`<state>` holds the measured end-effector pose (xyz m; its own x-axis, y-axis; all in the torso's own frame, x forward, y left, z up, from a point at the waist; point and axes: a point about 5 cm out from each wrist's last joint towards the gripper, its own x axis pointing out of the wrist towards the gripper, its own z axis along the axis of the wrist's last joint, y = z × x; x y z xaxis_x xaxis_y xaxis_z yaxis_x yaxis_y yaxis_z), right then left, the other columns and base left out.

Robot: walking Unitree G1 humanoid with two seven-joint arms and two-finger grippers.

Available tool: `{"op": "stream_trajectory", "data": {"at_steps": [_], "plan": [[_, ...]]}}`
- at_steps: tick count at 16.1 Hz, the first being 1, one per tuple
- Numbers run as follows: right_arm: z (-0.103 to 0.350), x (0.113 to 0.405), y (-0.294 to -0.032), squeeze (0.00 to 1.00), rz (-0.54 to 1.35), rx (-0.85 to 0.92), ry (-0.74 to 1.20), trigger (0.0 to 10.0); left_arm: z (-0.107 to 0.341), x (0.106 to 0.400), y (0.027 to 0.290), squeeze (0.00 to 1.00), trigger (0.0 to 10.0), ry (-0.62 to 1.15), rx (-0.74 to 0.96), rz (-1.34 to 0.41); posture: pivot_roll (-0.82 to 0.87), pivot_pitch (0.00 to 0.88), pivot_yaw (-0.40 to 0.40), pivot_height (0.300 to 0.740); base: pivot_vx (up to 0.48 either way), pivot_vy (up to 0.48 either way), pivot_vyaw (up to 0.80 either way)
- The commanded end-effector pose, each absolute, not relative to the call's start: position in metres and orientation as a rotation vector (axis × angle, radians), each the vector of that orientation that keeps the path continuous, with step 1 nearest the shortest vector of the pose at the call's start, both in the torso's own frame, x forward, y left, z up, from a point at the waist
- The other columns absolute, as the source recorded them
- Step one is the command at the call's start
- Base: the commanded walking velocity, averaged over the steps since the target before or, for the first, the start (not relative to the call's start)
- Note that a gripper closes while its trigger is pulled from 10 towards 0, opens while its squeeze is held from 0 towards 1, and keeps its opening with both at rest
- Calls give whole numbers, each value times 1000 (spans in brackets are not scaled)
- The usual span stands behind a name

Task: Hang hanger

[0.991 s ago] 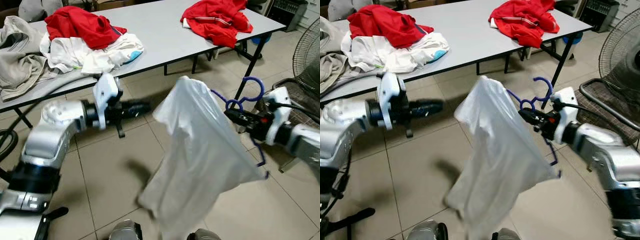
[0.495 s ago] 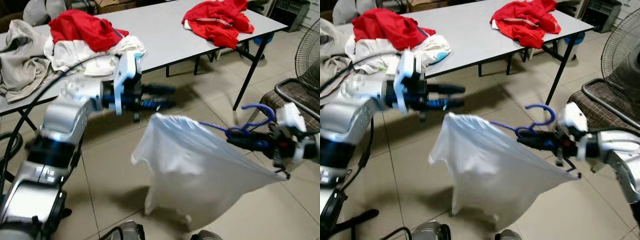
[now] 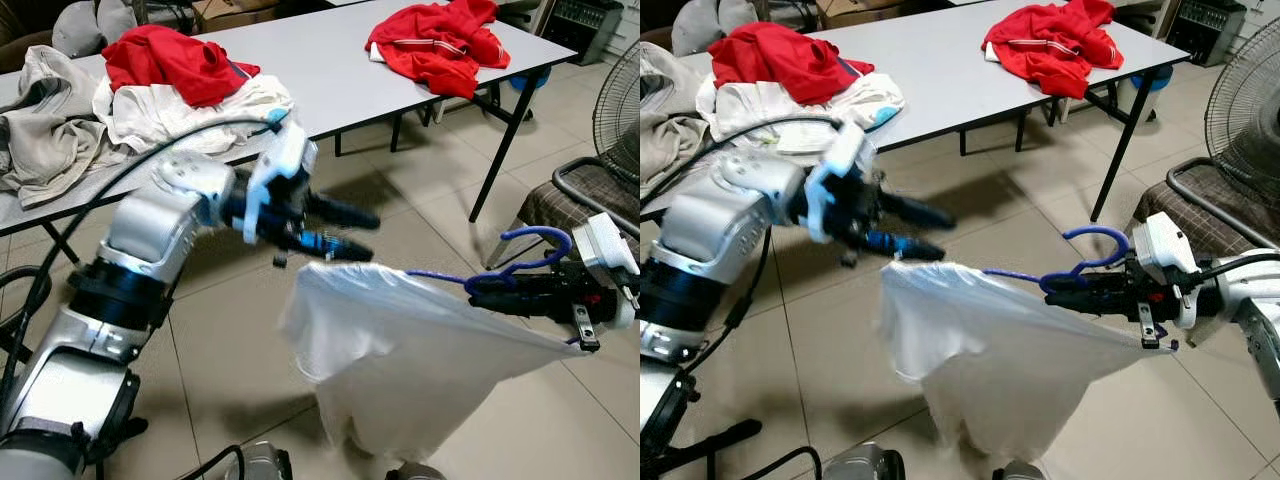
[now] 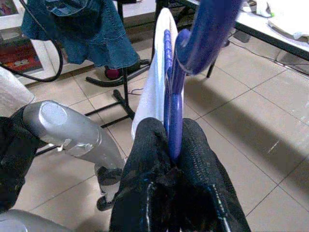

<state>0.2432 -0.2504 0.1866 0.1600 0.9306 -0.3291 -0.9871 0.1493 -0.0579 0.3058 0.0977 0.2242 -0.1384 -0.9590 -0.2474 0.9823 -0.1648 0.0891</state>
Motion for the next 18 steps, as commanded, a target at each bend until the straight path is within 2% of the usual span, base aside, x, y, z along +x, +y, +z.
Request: {"op": "stream_trajectory", "data": {"at_steps": [1,4,5,6,7,12,18], "plan": [[199,246,-250,0,1404,-346,197,10000,221,301,93,0,10000,116,307,-1723,-153,0,69,740,0,0,0],[199,248,-249,0,1393,-360,204,10000,212,291,84,0,10000,155,275,-1738,-157,0,69,740,0,0,0],[199,248,-249,0,1390,-363,204,10000,211,289,83,0,6157,157,271,-1742,-157,0,69,740,0,0,0],[199,249,-249,0,1388,-364,203,10000,205,288,83,0,4431,175,305,-1722,-158,0,67,740,0,0,0],[200,249,-249,0,1388,-365,202,10000,201,288,83,0,0,187,324,-1703,-156,0,64,740,0,0,0],[202,252,-246,0,1405,-363,198,10000,193,296,82,0,0,198,391,-1594,-153,0,59,740,0,0,0],[203,255,-247,0,1398,-354,222,10000,196,292,79,0,0,188,362,-1632,-154,0,59,740,0,0,0]]}}
